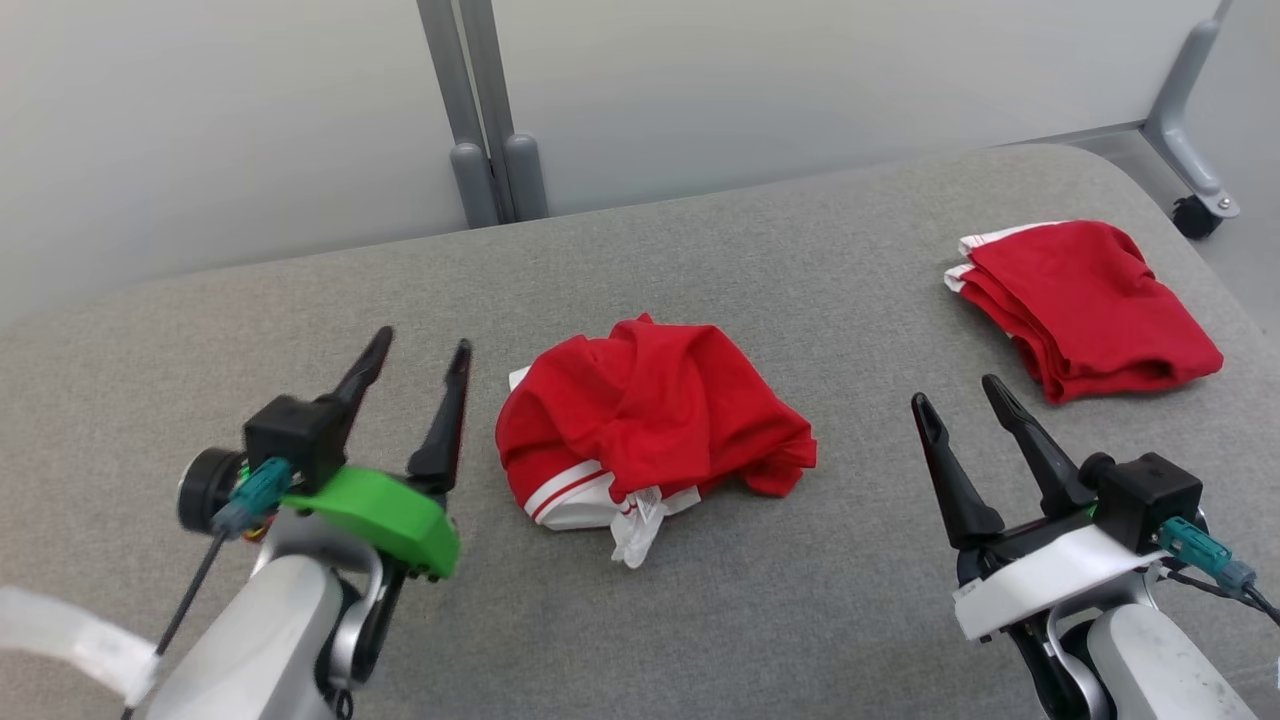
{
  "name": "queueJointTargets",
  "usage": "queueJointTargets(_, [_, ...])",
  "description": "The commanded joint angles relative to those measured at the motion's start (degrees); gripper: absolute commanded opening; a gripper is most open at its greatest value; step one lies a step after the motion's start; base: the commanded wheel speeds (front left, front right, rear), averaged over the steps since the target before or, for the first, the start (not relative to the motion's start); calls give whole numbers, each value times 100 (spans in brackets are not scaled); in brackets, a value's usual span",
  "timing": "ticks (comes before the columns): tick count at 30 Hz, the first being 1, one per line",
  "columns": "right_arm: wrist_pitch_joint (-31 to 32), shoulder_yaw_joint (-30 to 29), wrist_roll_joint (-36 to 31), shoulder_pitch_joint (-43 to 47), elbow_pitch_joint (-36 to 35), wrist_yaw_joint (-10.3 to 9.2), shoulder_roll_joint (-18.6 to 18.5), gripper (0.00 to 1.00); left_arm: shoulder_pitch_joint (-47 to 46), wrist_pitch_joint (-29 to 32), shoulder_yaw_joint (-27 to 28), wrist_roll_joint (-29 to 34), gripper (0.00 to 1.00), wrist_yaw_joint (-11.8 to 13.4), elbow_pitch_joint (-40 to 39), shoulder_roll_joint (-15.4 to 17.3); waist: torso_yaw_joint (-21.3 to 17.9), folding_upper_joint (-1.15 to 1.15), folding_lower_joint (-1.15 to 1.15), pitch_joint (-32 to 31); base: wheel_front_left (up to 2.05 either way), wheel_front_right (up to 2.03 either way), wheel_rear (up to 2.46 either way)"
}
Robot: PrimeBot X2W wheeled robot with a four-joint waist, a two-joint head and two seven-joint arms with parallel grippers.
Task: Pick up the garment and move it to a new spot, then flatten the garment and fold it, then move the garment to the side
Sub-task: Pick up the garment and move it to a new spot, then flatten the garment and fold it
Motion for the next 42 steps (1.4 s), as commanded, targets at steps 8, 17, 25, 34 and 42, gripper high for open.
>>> queueJointTargets(8, [-17,-311,-30,270,-135,-8,-39,100,1422,-255,863,-175,100,811,-1030,663,277,0,0,-106,0,0,0])
queueJointTargets(17, [-17,-565,-33,652,-176,-7,18,100,2622,-297,1447,265,100,1056,-1694,246,476,0,0,-108,0,0,0])
queueJointTargets(25, [-17,-531,-62,598,-176,-7,-24,100,2759,-297,1678,659,100,703,-1671,-117,526,0,0,-124,0,0,0])
queueJointTargets(34, [-17,-466,-47,568,-117,-7,-43,100,2724,-294,1782,857,100,438,-1487,-345,522,0,0,-114,0,0,0])
queueJointTargets(42, [-17,-309,-28,532,-60,-7,-97,100,2677,-294,1846,940,100,302,-1346,-448,597,0,0,-120,0,0,0])
